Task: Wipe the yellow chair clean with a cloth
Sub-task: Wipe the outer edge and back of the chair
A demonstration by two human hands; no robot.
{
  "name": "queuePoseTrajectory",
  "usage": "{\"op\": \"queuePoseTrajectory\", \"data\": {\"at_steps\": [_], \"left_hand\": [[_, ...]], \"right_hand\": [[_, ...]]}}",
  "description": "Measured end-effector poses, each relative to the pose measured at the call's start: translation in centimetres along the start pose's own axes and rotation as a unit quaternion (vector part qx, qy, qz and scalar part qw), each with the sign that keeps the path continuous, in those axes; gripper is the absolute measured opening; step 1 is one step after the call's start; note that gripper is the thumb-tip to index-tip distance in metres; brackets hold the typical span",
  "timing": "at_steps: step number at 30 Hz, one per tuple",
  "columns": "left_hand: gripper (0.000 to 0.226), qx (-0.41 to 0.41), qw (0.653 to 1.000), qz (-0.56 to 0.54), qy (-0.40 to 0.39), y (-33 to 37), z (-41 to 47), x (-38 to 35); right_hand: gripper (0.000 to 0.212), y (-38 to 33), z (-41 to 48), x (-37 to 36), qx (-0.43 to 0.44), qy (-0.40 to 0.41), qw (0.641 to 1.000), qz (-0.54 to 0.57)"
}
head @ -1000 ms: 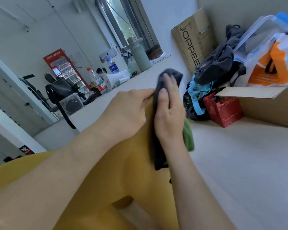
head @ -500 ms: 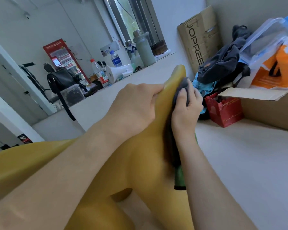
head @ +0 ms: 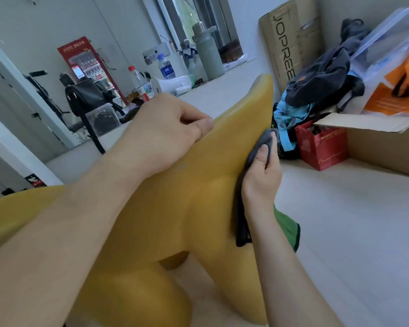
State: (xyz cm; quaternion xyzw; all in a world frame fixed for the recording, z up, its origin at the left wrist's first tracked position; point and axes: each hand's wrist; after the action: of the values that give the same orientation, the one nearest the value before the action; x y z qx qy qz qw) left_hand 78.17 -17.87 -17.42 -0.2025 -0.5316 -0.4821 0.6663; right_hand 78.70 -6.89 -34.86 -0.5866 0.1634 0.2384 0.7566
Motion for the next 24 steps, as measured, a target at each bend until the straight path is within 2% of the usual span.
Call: {"op": "queuePoseTrajectory", "data": {"at_steps": [1,2,4,6,8,10,12,14,15,16,19,21,22,24], "left_hand": [[0.02,-0.007,1.0,0.006,-0.002,0.0,0.0,-0.2],[0.021,-0.014,1.0,0.013,-0.003,0.0,0.0,-0.4],[0.024,-0.028,0.999,0.023,0.016,0.0,-0.1,-0.5],[0.025,-0.04,0.998,0.025,0.029,-0.6,0.0,-0.2],[0.02,-0.049,0.999,0.002,0.016,-0.9,-0.3,0.0],[0.021,-0.046,0.999,0.003,0.003,-0.8,-0.6,0.1],[0.025,-0.034,0.999,0.012,0.012,-0.5,-0.8,0.1],[0.026,-0.031,0.999,0.012,0.017,-0.1,-0.9,-0.2],[0.026,-0.028,0.999,0.015,0.02,0.0,-0.9,-0.2],[0.025,-0.029,0.999,0.019,0.023,0.2,-0.9,-0.2],[0.026,-0.041,0.999,0.023,0.023,0.0,-0.8,-0.2],[0.028,-0.044,0.999,0.022,0.016,-0.3,-1.0,-0.1],[0.029,-0.043,0.999,0.021,0.011,-0.4,-1.0,0.0],[0.031,-0.035,0.999,0.012,0.003,-0.4,-1.0,0.1]], "right_hand": [[0.042,0.1,0.1,-0.1,-0.041,0.005,0.999,0.008],[0.042,-0.5,-0.2,-0.3,-0.04,0.005,0.999,0.009],[0.043,-3.2,-1.9,-1.5,0.082,-0.002,0.997,0.009],[0.042,-5.8,-3.5,-3.2,0.245,-0.055,0.968,-0.021],[0.042,-6.7,-3.0,-3.8,0.322,-0.077,0.94,-0.082],[0.043,-6.1,-0.5,-3.4,0.293,-0.045,0.953,-0.066],[0.042,-5.1,2.8,-2.2,0.185,-0.007,0.982,-0.021],[0.043,-4.0,3.7,-1.5,0.069,0.009,0.997,-0.019],[0.044,-3.7,2.4,-1.4,0.05,0.007,0.998,-0.022],[0.044,-3.4,0.0,-1.5,0.075,0.007,0.997,-0.035],[0.048,-3.3,-8.1,-2.6,0.254,-0.054,0.961,-0.097],[0.047,-3.0,-6.8,-2.6,0.31,-0.089,0.939,-0.117],[0.047,-3.1,-4.6,-2.3,0.298,-0.082,0.946,-0.102],[0.047,-3.5,0.8,-1.6,0.186,-0.044,0.98,-0.055]]}}
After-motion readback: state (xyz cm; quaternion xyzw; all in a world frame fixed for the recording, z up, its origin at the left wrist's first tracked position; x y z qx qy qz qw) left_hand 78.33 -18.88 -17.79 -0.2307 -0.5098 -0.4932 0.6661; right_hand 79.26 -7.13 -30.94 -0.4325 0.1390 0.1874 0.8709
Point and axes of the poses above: each hand's wrist, its own z-axis towards the middle knuckle, its own x-axis out of the back of the hand, y = z × x, and after that the axes turned 4 degrees about x, right-handed
